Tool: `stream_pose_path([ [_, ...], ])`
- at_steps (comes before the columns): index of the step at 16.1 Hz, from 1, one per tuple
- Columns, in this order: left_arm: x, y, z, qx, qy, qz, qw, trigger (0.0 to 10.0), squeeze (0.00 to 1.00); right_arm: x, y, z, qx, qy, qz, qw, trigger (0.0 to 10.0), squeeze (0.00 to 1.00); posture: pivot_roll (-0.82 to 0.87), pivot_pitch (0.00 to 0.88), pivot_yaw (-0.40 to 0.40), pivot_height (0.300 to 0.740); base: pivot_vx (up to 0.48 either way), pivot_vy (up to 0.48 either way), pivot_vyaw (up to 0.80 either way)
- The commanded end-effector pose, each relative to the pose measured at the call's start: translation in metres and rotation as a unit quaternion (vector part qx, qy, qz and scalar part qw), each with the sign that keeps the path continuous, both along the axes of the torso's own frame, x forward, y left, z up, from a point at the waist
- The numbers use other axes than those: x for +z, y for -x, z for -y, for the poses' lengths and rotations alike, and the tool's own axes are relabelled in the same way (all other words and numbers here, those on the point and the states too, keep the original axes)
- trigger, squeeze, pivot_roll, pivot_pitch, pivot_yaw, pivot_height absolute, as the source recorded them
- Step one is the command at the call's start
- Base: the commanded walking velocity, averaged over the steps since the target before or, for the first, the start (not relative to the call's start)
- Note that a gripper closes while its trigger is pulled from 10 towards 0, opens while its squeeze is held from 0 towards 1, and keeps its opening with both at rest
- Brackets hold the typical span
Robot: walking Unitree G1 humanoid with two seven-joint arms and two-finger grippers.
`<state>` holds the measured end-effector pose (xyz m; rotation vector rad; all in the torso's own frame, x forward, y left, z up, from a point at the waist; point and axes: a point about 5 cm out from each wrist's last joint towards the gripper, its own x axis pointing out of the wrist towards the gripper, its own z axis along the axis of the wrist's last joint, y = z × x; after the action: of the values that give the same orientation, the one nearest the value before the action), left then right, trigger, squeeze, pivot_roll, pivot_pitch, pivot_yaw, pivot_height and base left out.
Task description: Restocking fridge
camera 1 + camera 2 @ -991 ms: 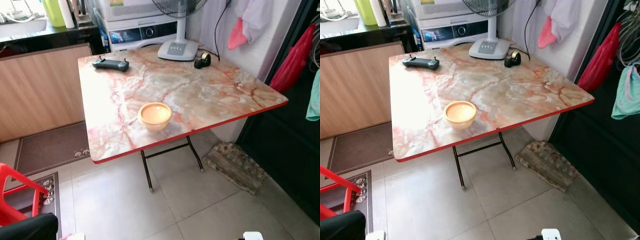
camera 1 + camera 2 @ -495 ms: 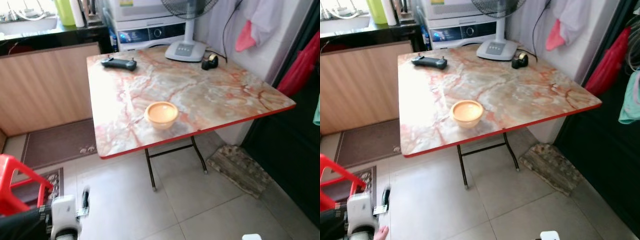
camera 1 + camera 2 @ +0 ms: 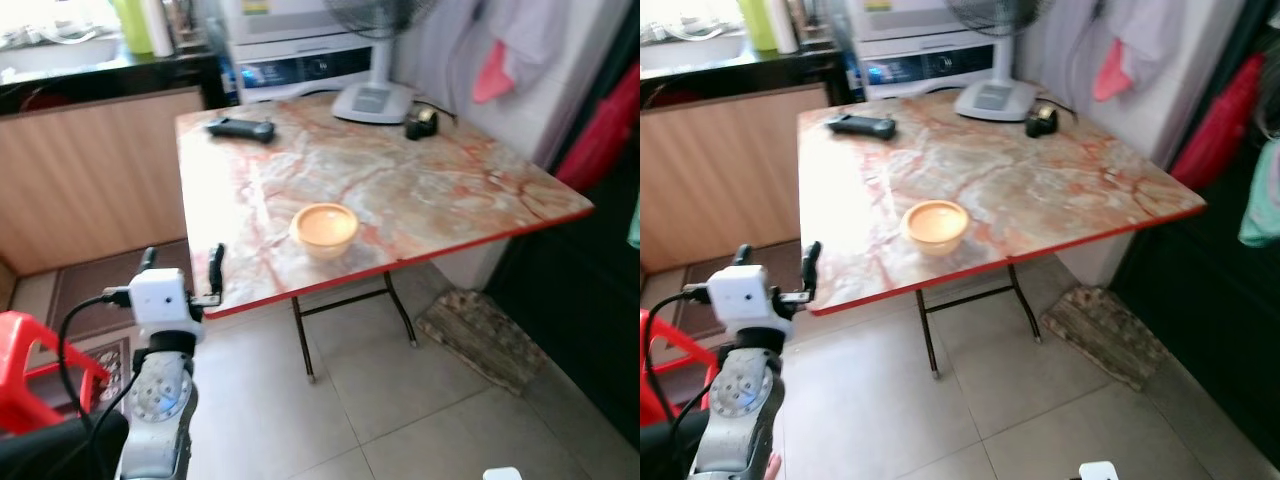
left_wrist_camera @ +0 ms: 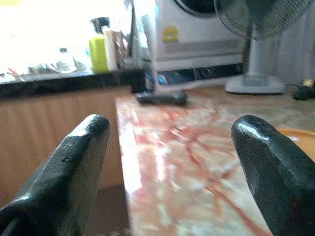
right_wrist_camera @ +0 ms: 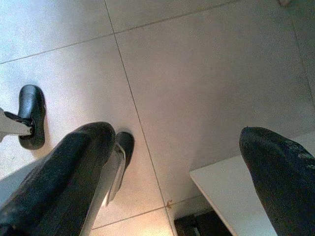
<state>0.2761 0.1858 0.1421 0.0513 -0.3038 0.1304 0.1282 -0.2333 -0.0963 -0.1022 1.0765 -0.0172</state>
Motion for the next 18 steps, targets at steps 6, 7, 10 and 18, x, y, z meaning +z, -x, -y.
stream_pose_path([
  [6, 0.0044, -0.0025, 0.0049, -0.031, 0.017, -0.038, 0.999, 10.0, 0.00, -0.0006, 0.0011, -0.0012, 0.012, 0.010, -0.002, 1.000, 10.0, 0.00, 0.00, 0.000, 0.047, 0.740, 0.227, 0.000, 0.00],
  [7, 0.0032, -0.0024, 0.0063, -0.034, 0.016, -0.041, 0.998, 10.0, 0.00, -0.0006, 0.0012, -0.0010, 0.017, 0.012, -0.004, 1.000, 10.0, 0.00, 0.00, 0.000, 0.046, 0.740, 0.371, 0.000, 0.00],
  [10, 0.0036, -0.0025, 0.0071, -0.036, 0.020, -0.048, 0.998, 10.0, 0.00, -0.0005, 0.0012, -0.0008, 0.003, 0.008, 0.001, 1.000, 10.0, 0.00, 0.00, 0.000, 0.045, 0.740, 0.382, 0.000, 0.00],
  [18, 0.0051, -0.0037, 0.0055, -0.031, 0.019, -0.053, 0.998, 10.0, 0.00, 0.0002, -0.0026, -0.0010, 0.003, 0.005, -0.004, 1.000, 10.0, 0.00, 0.01, 0.000, 0.033, 0.740, 0.380, 0.000, -0.25],
])
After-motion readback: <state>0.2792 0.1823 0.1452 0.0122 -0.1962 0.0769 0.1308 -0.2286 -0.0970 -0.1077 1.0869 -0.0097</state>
